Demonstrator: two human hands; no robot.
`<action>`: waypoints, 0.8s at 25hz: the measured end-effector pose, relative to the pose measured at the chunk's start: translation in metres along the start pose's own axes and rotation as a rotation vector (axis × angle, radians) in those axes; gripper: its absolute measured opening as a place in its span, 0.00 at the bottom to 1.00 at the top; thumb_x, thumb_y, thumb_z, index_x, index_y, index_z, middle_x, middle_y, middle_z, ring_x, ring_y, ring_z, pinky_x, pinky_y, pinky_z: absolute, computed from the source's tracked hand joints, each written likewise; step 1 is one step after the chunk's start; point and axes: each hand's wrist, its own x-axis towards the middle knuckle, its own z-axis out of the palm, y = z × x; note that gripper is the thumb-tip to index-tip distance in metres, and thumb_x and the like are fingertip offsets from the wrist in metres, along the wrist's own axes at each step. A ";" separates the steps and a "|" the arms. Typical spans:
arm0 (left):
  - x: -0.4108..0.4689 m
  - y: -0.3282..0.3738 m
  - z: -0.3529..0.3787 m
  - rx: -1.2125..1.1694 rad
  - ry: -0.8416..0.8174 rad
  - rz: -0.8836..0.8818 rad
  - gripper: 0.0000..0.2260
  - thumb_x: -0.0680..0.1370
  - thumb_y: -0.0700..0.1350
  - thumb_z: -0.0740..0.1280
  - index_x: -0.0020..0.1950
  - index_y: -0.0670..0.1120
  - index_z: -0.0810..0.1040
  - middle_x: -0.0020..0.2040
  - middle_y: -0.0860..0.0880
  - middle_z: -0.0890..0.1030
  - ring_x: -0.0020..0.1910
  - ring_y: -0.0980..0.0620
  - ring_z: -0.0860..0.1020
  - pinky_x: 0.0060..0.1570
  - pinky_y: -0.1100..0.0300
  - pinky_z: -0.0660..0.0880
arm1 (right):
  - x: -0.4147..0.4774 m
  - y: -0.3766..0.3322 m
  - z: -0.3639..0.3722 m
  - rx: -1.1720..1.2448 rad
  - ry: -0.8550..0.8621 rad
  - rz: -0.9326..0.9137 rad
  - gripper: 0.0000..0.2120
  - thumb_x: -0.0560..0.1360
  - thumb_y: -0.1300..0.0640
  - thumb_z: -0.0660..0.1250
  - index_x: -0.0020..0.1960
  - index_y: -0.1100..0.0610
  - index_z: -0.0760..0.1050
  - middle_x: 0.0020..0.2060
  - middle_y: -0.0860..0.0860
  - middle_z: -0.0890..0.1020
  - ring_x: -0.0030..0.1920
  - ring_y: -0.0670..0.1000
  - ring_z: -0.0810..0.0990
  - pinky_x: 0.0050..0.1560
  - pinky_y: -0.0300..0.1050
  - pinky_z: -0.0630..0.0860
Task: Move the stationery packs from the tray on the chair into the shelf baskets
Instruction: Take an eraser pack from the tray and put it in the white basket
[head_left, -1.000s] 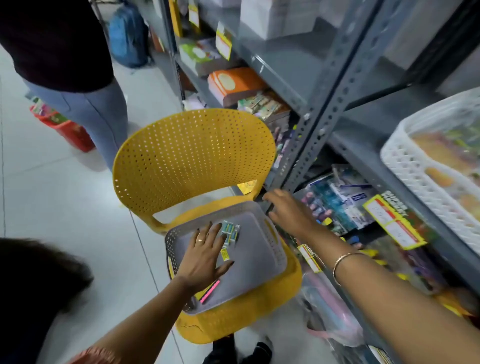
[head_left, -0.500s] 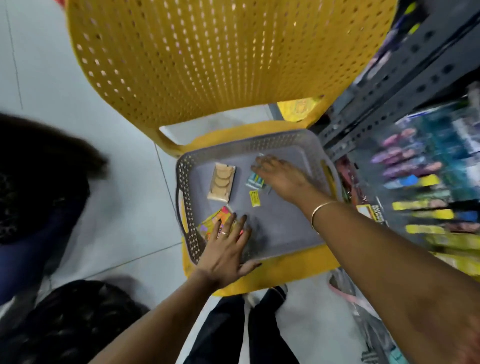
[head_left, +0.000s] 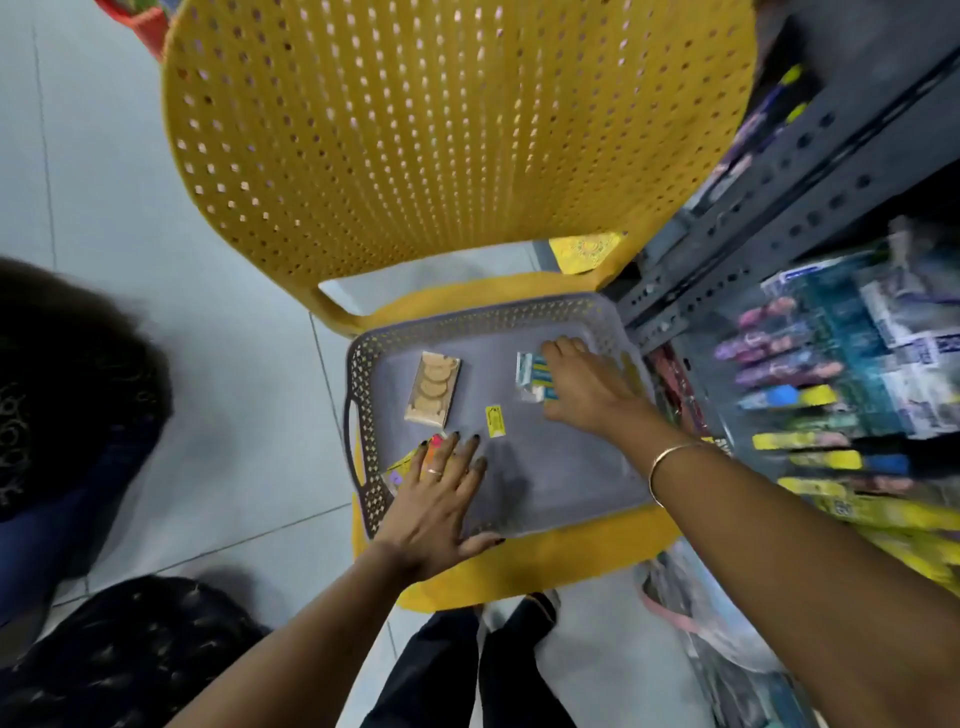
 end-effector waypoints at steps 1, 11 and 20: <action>0.005 -0.002 -0.011 0.006 0.003 0.002 0.39 0.74 0.71 0.46 0.69 0.41 0.69 0.72 0.41 0.66 0.70 0.38 0.63 0.66 0.40 0.54 | -0.006 0.001 -0.018 0.022 0.018 0.016 0.30 0.67 0.55 0.71 0.64 0.63 0.64 0.62 0.60 0.70 0.64 0.60 0.68 0.56 0.55 0.72; 0.083 0.018 -0.220 0.068 0.352 0.153 0.38 0.75 0.70 0.46 0.68 0.41 0.67 0.71 0.40 0.67 0.69 0.41 0.62 0.63 0.42 0.57 | -0.113 0.003 -0.251 0.122 0.421 0.127 0.26 0.65 0.49 0.71 0.58 0.60 0.70 0.56 0.58 0.72 0.61 0.58 0.70 0.58 0.55 0.74; 0.143 0.136 -0.333 0.149 0.528 0.552 0.38 0.77 0.66 0.43 0.64 0.36 0.72 0.65 0.37 0.73 0.67 0.43 0.64 0.68 0.51 0.49 | -0.266 0.047 -0.376 0.119 0.676 0.404 0.19 0.67 0.49 0.71 0.50 0.60 0.73 0.50 0.60 0.75 0.56 0.59 0.73 0.54 0.52 0.74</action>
